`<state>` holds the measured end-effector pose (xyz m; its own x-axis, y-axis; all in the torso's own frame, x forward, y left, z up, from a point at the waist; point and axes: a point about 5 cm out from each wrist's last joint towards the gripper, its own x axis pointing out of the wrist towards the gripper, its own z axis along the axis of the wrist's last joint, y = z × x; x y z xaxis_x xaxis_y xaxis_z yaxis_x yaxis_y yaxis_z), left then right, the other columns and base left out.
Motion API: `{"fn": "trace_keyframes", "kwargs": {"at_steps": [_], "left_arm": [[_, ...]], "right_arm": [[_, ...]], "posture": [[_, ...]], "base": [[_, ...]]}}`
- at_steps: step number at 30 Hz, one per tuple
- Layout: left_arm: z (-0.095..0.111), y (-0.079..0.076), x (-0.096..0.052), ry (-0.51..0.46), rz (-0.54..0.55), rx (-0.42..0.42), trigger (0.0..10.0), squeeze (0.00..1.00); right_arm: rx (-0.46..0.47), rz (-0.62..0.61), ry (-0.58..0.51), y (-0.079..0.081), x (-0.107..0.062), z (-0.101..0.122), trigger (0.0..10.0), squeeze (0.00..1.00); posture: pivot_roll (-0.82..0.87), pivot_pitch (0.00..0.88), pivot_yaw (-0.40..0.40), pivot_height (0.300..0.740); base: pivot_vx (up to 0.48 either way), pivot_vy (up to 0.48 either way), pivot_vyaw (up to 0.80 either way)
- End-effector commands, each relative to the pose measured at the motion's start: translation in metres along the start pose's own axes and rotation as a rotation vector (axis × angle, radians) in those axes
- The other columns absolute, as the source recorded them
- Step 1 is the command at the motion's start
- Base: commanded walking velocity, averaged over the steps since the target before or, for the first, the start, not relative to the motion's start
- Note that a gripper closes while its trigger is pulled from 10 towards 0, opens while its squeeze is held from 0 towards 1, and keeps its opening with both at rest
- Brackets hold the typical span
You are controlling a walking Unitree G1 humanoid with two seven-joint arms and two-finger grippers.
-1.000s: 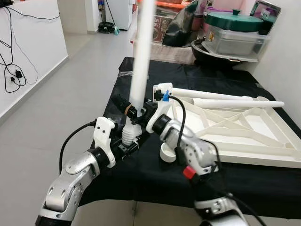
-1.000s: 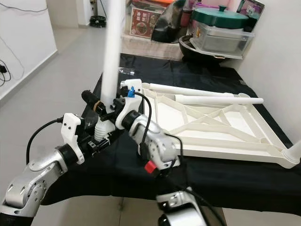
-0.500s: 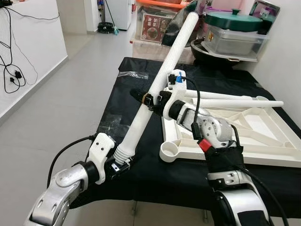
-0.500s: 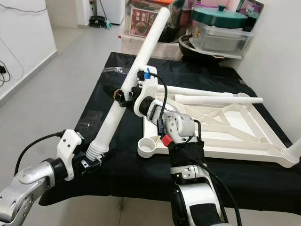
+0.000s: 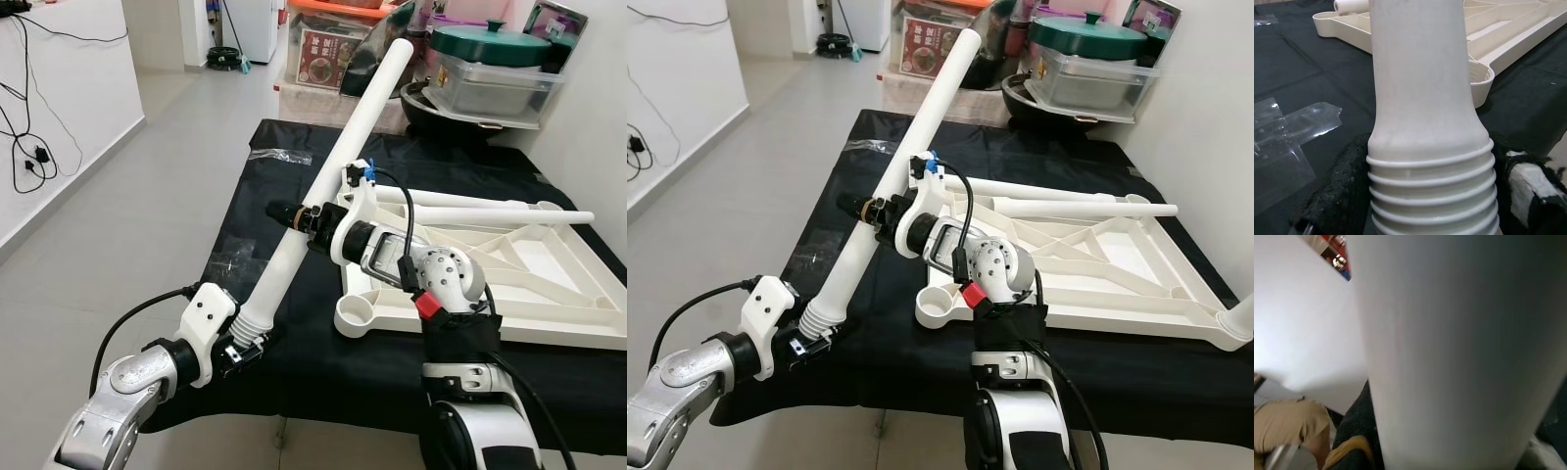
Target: Building children table
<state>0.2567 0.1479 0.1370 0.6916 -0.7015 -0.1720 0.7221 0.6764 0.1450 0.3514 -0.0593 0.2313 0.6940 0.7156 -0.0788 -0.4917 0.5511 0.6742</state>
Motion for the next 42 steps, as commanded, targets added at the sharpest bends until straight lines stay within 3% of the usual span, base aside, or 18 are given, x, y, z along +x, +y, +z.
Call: {"fn": "trace_keyframes", "kwargs": {"at_steps": [1, 9, 16, 17, 31, 35, 38, 40, 42], "left_arm": [[0.009, -0.011, 0.008, -0.052, -0.073, 0.048, 10.0, 0.00], [0.011, -0.014, 0.010, -0.071, -0.078, 0.037, 10.0, 0.00], [0.012, -0.014, 0.011, -0.087, -0.070, 0.028, 10.0, 0.00], [0.013, -0.013, 0.010, -0.091, -0.067, 0.034, 10.0, 1.00], [0.013, -0.008, 0.009, -0.092, -0.050, 0.054, 10.0, 1.00], [0.015, -0.008, 0.008, -0.098, -0.050, 0.057, 10.0, 1.00], [0.017, -0.007, 0.008, -0.103, -0.023, 0.061, 10.0, 1.00], [0.017, -0.007, 0.008, -0.103, -0.023, 0.061, 10.0, 1.00], [0.017, -0.010, 0.008, -0.111, -0.024, 0.045, 10.0, 1.00]], "right_arm": [[0.033, -0.036, -0.009, -0.005, 0.001, -0.004, 0.0, 0.00], [0.006, -0.103, -0.117, -0.007, 0.001, 0.005, 0.0, 0.00], [-0.038, -0.115, -0.136, -0.005, -0.001, 0.006, 0.0, 0.00], [-0.053, -0.119, -0.136, -0.005, -0.002, 0.005, 0.0, 0.00], [-0.125, -0.131, -0.162, -0.005, -0.004, 0.002, 0.0, 0.00], [-0.177, -0.185, -0.219, -0.014, -0.008, 0.017, 0.0, 0.00], [-0.276, -0.271, -0.334, -0.024, -0.019, 0.053, 0.0, 0.00], [-0.276, -0.271, -0.334, -0.024, -0.019, 0.053, 0.0, 0.00], [-0.342, -0.317, -0.440, -0.026, -0.032, 0.086, 0.0, 0.00]], "posture": [[0.04, 0.000, -0.099, 0.740], [0.05, 0.000, -0.102, 0.740], [0.05, 0.000, -0.103, 0.740], [0.05, 0.000, -0.103, 0.740], [0.05, 0.000, -0.097, 0.740], [0.05, 0.000, -0.097, 0.740], [0.06, 0.000, -0.101, 0.740], [0.06, 0.000, -0.101, 0.740], [0.06, 0.000, -0.103, 0.740]], "base": [[0.000, 0.000, 0.00], [0.000, 0.000, 0.00], [0.000, 0.000, 0.00], [0.000, 0.000, 0.00], [0.000, 0.000, 0.00], [0.000, 0.000, 0.00], [0.000, 0.000, 0.00], [0.000, 0.000, 0.00], [0.000, 0.000, 0.00]]}}
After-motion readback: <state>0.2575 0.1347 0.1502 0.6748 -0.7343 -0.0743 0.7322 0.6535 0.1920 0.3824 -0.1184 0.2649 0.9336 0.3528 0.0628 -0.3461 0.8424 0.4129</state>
